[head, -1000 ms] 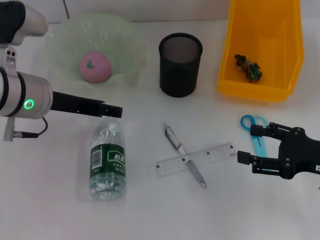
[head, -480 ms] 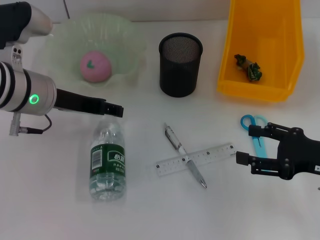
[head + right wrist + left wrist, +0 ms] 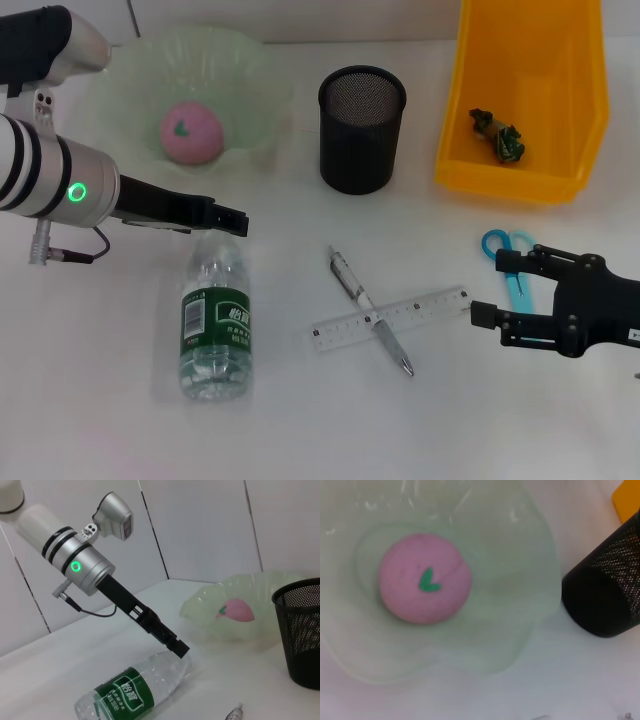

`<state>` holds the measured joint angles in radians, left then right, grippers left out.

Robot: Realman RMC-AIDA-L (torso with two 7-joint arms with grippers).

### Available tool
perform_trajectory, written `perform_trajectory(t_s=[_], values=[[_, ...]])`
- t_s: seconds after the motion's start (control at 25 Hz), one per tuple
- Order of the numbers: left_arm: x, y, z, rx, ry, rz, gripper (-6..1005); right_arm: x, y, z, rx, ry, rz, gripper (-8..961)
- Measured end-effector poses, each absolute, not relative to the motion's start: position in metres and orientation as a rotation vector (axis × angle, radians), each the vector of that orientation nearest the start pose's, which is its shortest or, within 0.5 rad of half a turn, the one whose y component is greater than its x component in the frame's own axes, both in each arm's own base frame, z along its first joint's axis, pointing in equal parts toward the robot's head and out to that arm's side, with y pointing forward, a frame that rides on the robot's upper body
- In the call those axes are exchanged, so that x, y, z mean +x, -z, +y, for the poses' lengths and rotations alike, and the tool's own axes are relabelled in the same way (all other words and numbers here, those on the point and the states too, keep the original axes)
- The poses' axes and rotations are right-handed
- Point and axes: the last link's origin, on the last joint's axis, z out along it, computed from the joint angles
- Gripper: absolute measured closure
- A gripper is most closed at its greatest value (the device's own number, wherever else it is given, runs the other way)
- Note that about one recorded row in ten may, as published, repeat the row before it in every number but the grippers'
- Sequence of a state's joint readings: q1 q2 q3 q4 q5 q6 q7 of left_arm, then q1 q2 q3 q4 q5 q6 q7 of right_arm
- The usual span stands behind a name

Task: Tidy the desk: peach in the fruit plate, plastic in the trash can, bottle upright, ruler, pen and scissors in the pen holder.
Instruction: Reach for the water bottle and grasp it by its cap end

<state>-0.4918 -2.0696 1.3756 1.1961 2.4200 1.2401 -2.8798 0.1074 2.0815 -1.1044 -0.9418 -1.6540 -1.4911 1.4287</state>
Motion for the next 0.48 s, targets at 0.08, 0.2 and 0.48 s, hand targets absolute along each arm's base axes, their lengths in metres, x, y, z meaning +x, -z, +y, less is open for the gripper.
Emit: perform_trajectory(t_s=[0.08,0.2,0.48], values=[[-0.2237,0.0175,0.3640,-2.242,-0.064,-1.513,178,0.2954,-0.0028,0.2514,-2.631,-0.713,0.723,112],[-0.2239,0.0179,0.3644,-2.242,-0.065,-1.513,178,0.2954,-0.0023,0.2516,-2.632,-0.714,0.725,112],[-0.2241,0.0218,0.3664,-2.255,-0.083,-1.497,179,0.2942,0.0013,0.2543,-2.641,-0.725,0.739,112]])
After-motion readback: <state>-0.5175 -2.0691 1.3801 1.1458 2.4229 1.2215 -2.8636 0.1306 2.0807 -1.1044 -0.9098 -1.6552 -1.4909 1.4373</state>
